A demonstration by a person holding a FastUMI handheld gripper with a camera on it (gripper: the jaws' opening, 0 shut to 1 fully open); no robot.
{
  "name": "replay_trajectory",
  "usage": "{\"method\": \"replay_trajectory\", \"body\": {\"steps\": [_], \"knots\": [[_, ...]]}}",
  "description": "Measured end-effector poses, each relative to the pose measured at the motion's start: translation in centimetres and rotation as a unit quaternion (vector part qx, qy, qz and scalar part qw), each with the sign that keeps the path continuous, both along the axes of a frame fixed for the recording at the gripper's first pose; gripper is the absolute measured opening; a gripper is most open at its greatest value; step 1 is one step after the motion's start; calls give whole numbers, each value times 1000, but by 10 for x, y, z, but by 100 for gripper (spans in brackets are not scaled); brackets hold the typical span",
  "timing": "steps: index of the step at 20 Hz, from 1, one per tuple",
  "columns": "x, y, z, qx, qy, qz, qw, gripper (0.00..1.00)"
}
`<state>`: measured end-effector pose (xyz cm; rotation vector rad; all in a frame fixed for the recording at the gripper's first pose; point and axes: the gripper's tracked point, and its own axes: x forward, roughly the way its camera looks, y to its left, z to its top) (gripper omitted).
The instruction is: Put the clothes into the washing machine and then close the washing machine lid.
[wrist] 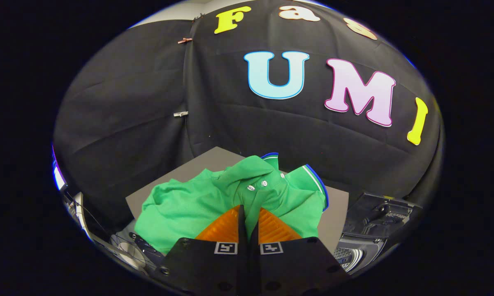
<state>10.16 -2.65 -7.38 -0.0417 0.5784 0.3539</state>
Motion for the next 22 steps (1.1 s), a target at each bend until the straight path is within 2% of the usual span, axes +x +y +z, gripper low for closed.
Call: {"method": "replay_trajectory", "body": {"steps": [5, 10, 17, 22], "knots": [[-8, -63, 33, 15, -25, 10, 1000, 5], [-18, -144, 49, 35, -21, -21, 999, 5], [-34, -257, 55, 30, -20, -73, 997, 5], [-36, -313, 46, 27, -13, -103, 994, 5]]}}
